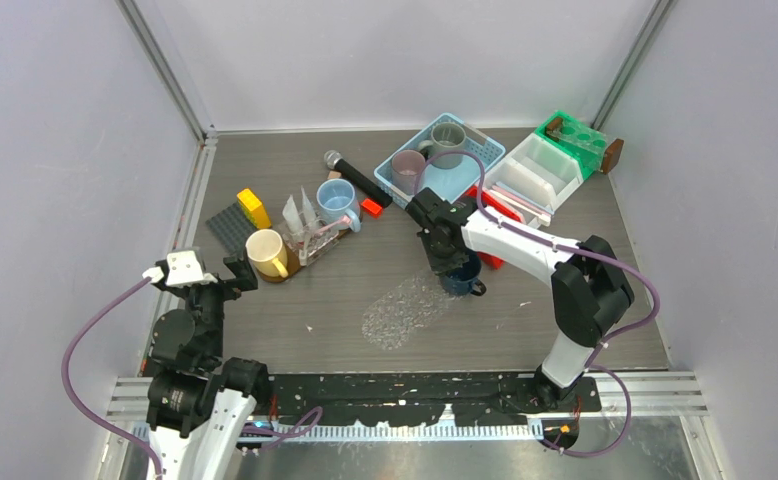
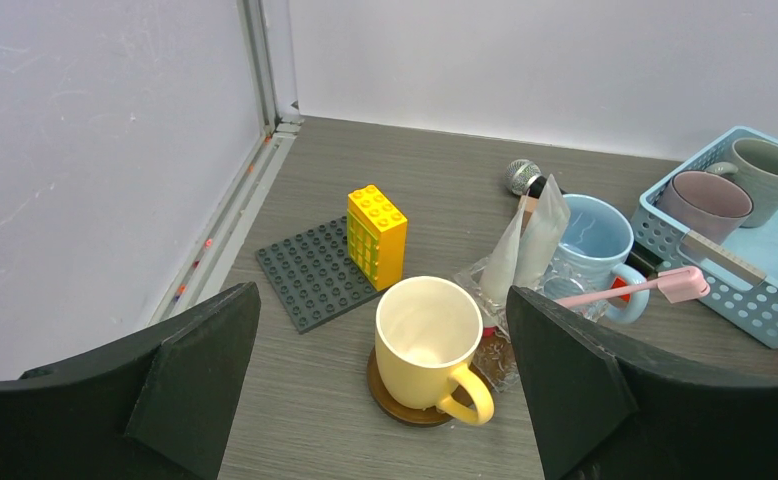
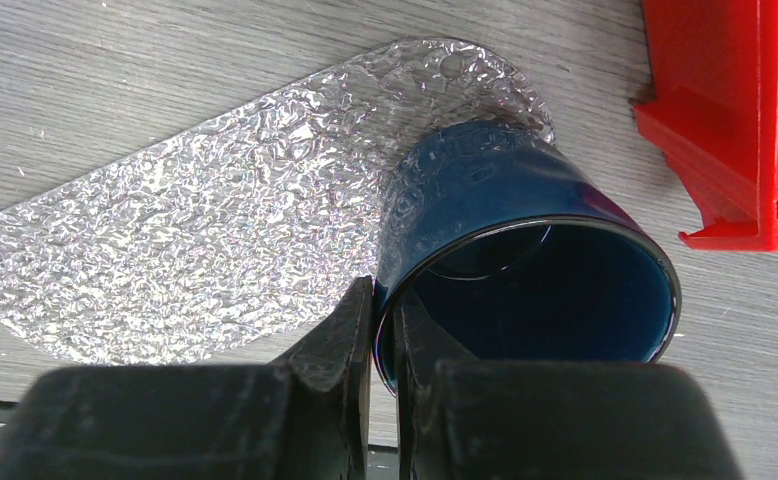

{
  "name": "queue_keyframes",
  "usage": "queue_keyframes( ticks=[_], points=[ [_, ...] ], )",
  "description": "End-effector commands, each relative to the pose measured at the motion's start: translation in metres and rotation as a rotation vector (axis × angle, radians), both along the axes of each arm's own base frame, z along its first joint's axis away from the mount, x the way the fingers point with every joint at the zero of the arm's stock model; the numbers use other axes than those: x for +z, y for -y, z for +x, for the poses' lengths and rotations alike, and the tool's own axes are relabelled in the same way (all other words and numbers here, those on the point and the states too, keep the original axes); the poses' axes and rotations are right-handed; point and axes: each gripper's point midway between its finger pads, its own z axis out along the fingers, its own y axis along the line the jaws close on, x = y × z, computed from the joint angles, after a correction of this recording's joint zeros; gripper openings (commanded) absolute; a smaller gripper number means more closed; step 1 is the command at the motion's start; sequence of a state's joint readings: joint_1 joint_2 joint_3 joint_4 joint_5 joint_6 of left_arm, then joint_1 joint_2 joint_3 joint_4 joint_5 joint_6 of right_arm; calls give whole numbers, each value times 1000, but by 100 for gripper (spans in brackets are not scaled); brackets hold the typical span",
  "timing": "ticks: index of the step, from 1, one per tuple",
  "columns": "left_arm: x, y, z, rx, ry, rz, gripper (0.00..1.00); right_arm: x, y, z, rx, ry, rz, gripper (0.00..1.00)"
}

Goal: Prepare toiletry sets of a toothbrush and toothpaste on the tray
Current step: Adjust the cup on the tray, then pick up the cup from the storage box.

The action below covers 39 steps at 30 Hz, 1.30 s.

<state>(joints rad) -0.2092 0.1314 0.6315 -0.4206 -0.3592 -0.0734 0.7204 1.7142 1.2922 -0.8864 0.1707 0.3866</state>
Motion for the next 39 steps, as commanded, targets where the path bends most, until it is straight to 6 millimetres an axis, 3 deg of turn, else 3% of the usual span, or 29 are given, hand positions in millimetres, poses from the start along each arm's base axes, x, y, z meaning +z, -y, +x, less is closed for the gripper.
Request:
queue_keyframes(
  ticks=[1, 9, 22, 39],
  points=[
    [4, 2, 3, -6, 14, 0, 97, 30, -4, 16, -40, 104, 43, 1],
    [4, 1, 3, -5, 14, 0, 97, 43, -13, 25, -60, 144, 89, 1],
    [5, 2, 2, -6, 17, -1, 97, 18, -18, 21, -99, 96, 100, 4],
    [5, 2, 2, -7, 15, 0, 97, 18, -9, 16, -138, 58, 46, 18]
  ],
)
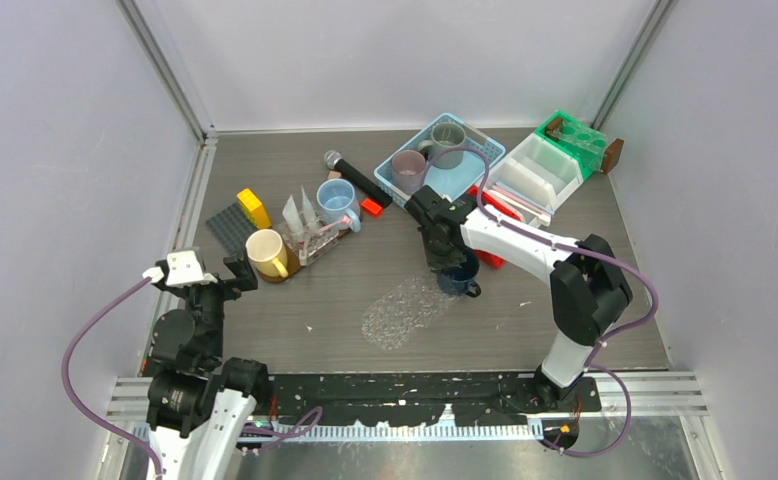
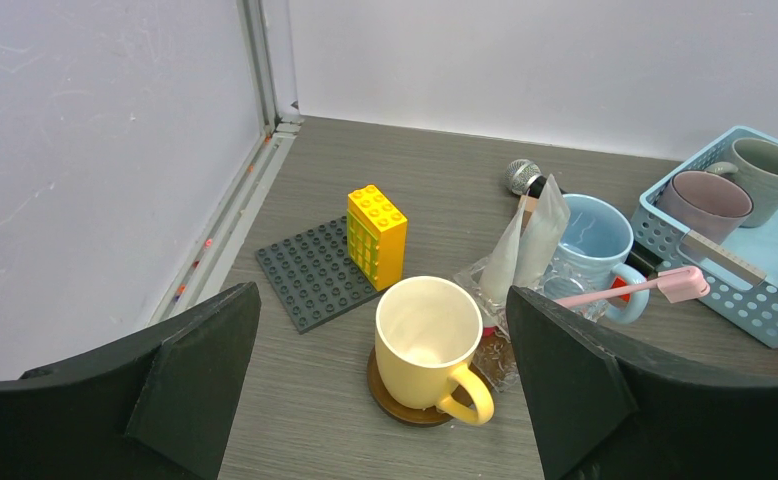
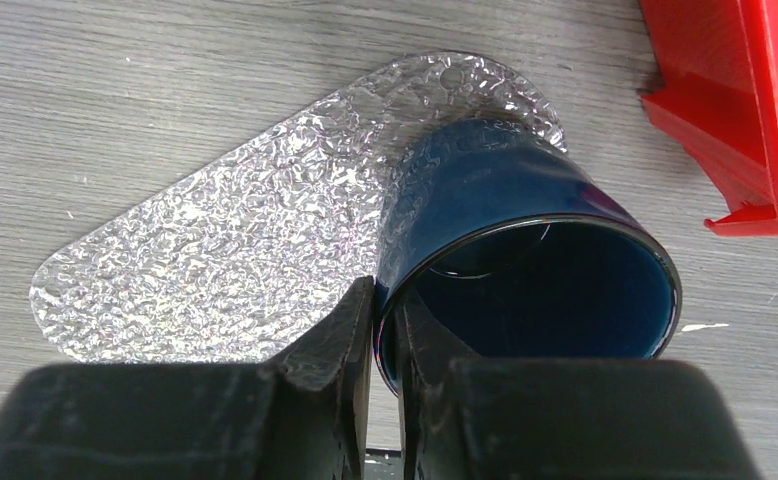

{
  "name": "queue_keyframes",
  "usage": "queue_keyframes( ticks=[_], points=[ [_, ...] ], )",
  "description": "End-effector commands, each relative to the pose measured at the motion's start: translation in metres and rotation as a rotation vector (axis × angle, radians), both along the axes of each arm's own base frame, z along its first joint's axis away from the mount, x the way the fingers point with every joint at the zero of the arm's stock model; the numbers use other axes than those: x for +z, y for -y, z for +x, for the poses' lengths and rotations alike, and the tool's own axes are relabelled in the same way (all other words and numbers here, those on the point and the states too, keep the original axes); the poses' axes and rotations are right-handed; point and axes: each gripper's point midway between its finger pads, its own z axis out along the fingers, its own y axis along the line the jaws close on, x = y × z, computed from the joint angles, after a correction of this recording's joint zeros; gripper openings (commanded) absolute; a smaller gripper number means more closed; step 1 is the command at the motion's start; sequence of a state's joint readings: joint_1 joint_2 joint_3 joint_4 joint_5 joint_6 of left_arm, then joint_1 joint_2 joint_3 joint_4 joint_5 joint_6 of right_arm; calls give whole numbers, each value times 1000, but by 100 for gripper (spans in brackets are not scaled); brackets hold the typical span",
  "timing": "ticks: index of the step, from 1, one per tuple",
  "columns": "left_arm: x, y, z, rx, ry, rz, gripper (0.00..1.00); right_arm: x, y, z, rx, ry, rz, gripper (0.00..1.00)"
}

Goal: Prepare toiletry sets of a toothbrush and toothpaste on the tray
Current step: Pick up the cup from the storage box.

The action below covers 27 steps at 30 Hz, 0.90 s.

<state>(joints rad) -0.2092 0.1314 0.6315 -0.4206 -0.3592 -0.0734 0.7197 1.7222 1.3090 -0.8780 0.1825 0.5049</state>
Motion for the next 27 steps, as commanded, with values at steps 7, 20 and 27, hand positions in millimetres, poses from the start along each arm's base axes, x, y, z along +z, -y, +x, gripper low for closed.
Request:
queue_keyframes(
  ticks=[7, 20, 27],
  points=[
    [4, 2, 3, -7, 13, 0, 97, 41, -9, 15, -7, 90, 58, 37],
    [4, 2, 3, -9, 9, 1, 97, 120, 3, 55, 16, 320, 87, 68],
    [2, 2, 5, -9, 0, 3, 97, 147, 27, 122, -28, 438, 131, 80]
  ],
)
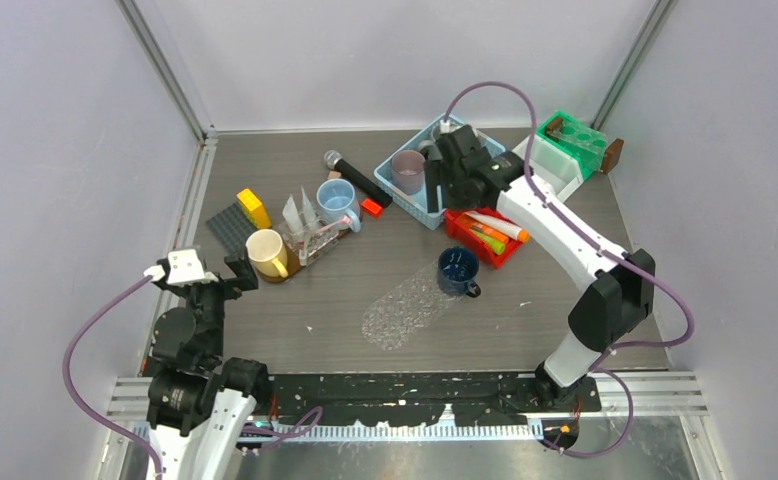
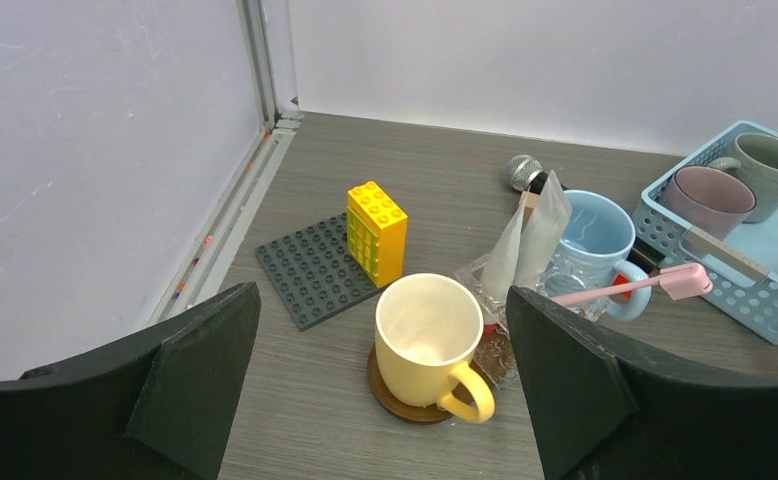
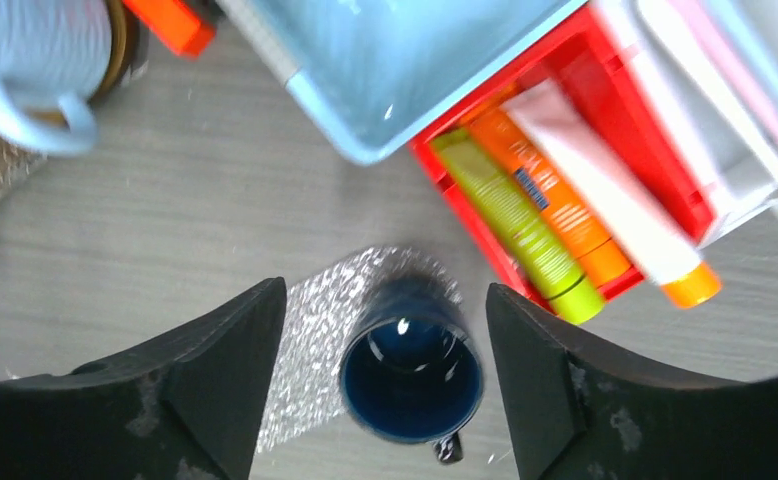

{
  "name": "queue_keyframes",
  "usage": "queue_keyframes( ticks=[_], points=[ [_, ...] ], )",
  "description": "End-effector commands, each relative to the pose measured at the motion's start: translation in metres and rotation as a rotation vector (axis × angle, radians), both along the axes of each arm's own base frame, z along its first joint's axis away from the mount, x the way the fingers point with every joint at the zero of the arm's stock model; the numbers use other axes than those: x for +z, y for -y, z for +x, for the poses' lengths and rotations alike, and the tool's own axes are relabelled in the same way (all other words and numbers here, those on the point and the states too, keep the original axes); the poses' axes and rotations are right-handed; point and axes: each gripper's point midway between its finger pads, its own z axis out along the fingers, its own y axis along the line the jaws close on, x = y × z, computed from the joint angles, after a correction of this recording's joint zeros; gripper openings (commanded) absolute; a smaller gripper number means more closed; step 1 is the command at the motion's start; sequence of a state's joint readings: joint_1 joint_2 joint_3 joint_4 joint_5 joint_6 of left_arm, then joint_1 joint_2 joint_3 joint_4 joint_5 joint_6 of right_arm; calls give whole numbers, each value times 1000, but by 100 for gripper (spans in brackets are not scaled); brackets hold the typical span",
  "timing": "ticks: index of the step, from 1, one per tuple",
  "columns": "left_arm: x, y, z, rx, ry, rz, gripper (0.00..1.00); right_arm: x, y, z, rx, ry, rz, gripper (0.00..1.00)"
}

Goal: Prepare toiletry sets of a toothbrush and toothpaste on the tray
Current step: Pick up the cup from the storage box.

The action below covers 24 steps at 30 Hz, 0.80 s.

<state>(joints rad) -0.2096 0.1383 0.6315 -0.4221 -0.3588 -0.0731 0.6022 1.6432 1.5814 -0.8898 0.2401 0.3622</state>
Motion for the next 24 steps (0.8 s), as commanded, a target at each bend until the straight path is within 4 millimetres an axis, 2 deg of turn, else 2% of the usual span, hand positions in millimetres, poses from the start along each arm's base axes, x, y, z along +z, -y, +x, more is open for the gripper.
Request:
queue_keyframes(
  ticks=[1, 6, 13, 18, 21, 24],
  points=[
    [3, 2, 4, -8, 7, 0, 97, 31, 14, 47, 5, 124, 48, 83],
    [4, 2, 4, -9, 9, -1, 97, 31, 32, 102, -31, 184, 101, 85],
    [2, 3, 5, -8, 0, 1, 97, 20, 64, 176, -193, 250, 197, 81],
    [-1, 5, 10, -15, -17, 5, 97, 14, 75, 219, -336, 317, 317, 72],
    [-2, 4, 11, -10, -24, 8, 97, 2, 76, 245, -384, 337, 353, 70],
    [-4, 4, 12, -9, -34, 10, 97, -9, 74, 262, -425, 343, 388, 67]
  ],
)
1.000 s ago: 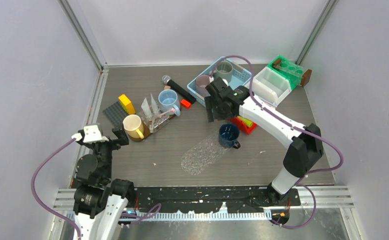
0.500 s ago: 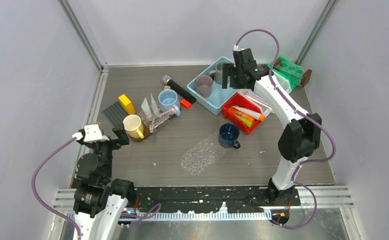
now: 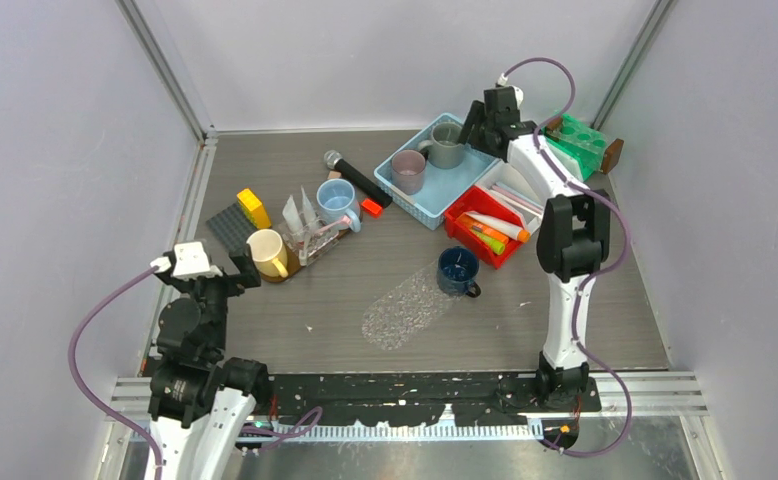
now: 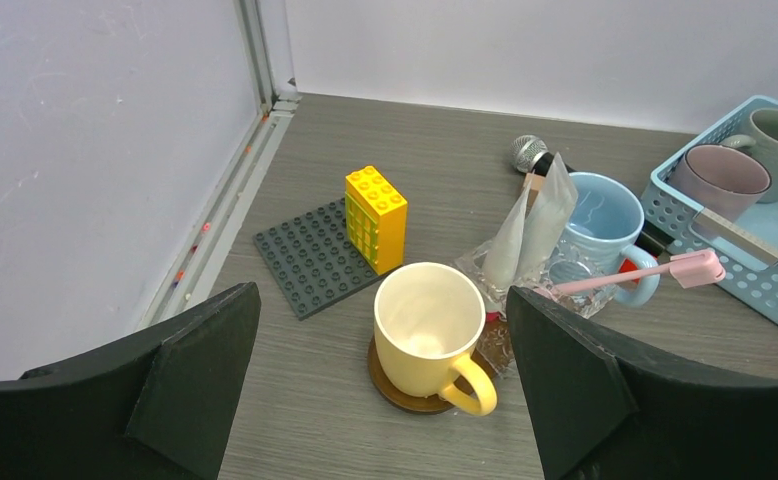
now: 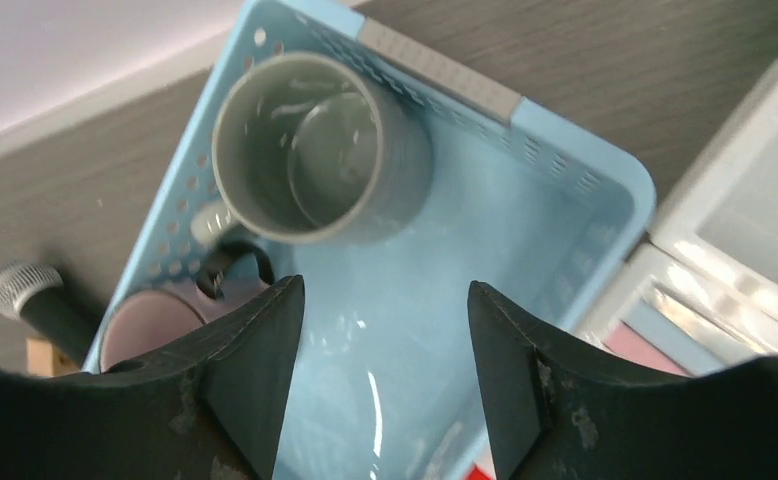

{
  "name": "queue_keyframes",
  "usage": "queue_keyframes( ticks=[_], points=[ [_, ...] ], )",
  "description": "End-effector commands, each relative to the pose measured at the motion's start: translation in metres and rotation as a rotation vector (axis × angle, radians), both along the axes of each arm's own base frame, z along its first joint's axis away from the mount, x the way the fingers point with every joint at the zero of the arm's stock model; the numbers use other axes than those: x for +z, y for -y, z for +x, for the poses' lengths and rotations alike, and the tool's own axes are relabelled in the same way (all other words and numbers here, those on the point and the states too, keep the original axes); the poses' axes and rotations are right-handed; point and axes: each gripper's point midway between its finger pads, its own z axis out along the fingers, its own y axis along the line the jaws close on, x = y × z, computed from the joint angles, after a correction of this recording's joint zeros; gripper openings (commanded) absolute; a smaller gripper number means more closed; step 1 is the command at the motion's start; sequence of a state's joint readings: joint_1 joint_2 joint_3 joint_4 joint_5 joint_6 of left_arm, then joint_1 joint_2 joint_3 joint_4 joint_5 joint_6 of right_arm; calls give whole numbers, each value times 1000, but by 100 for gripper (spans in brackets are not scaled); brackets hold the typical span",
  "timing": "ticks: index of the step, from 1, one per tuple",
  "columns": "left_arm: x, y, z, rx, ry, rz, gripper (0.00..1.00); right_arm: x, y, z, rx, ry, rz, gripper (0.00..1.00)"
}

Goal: Prepare toiletry sets of a toothbrush and toothpaste on the tray
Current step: Pick up the cup from the storage box.

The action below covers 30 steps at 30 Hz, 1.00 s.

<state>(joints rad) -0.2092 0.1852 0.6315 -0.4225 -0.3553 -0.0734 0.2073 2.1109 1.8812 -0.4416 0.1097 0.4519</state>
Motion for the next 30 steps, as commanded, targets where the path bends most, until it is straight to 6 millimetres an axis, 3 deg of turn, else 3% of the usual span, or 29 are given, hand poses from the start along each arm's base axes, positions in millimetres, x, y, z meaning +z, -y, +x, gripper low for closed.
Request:
queue_keyframes(
  ticks=[1, 10, 20, 24, 30],
  points=[
    [4, 2, 5, -8, 10, 1, 97, 24, -13, 45, -75, 148, 117, 66],
    [0, 5, 8, -19, -7, 4, 97, -12, -14, 79, -154, 151, 159, 59],
    [0, 6, 8, -26, -8, 6, 96, -52, -5, 86, -203, 99, 130, 48],
    [0, 7, 8, -27, -7, 5, 96, -52, -1, 78, -192, 81, 123, 35],
    [0, 8, 8, -33, -7, 6, 96, -26, 5, 69, -155, 108, 98, 8]
  ],
)
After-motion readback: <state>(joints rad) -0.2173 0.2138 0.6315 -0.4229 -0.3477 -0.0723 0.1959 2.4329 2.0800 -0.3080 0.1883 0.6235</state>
